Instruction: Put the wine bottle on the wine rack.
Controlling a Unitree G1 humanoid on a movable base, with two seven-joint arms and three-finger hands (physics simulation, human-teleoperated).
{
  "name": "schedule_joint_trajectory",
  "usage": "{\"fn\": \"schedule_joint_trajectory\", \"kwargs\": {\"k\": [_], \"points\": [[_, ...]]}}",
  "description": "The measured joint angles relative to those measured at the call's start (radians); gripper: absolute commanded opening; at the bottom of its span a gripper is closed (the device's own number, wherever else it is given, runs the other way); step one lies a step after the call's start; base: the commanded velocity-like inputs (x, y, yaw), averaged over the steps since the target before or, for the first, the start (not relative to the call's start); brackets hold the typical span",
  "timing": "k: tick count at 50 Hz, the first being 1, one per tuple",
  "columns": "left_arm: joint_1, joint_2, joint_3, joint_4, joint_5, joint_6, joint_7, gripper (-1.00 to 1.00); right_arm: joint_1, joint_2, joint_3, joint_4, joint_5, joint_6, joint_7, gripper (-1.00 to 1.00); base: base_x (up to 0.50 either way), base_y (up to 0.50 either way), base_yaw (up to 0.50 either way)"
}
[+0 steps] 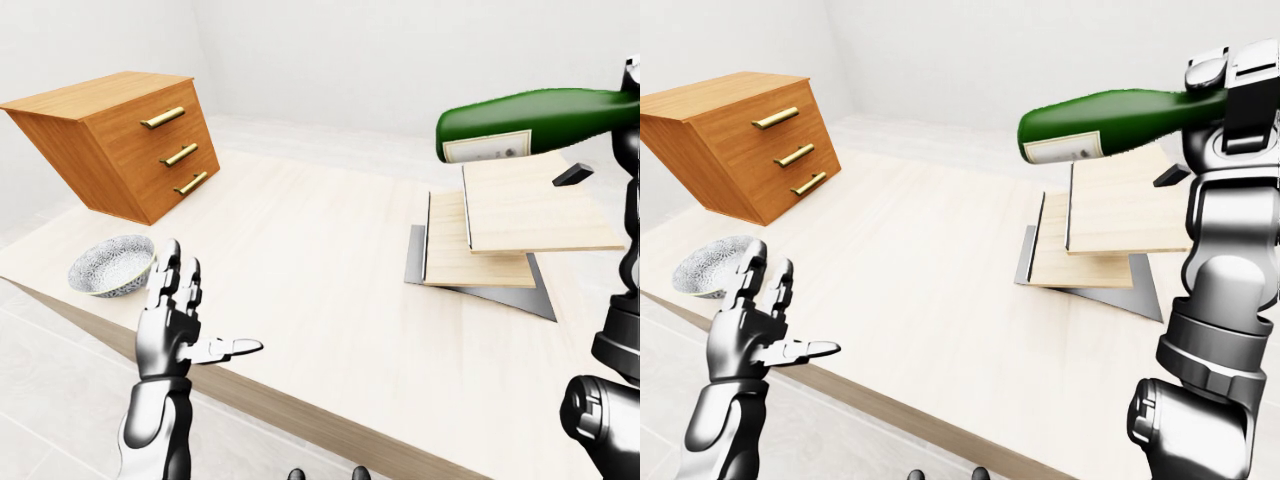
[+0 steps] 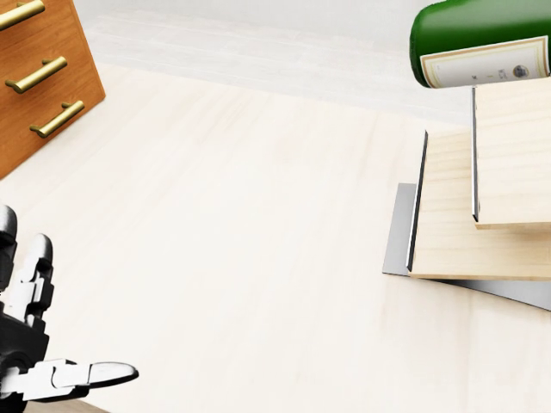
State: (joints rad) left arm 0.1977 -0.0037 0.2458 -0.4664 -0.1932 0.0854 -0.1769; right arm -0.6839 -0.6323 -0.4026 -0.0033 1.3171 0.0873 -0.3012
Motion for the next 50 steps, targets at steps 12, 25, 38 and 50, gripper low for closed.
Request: {"fn": "schedule_joint_trajectory", "kwargs": {"k": [12,25,38,50], "points": [[0.006,-0.002,-0.005,0.005,0.003,0.002,0.004,1.00,0.068,-0.074,-0.043,-0.006,0.115,0.000,-0.037,-1.00,0.00,0.00,0.00],[0.009,-0.004,-0.016,-0.013,0.010,0.002,0.013,1.00,0.120,-0.117,-0.063,0.015,0.207,0.000,-0.034,-1.00,0.00,0.00,0.00],[0.013,-0.004,-0.021,-0.032,0.013,0.002,0.015,1.00,0.120,-0.163,-0.057,0.096,0.232,0.000,0.013,-1.00,0.00,0.00,0.00],[0.014,-0.005,-0.017,-0.038,0.012,0.002,0.013,1.00,0.073,-0.222,-0.045,0.244,0.168,0.000,0.100,-1.00,0.00,0.00,0.00]]}}
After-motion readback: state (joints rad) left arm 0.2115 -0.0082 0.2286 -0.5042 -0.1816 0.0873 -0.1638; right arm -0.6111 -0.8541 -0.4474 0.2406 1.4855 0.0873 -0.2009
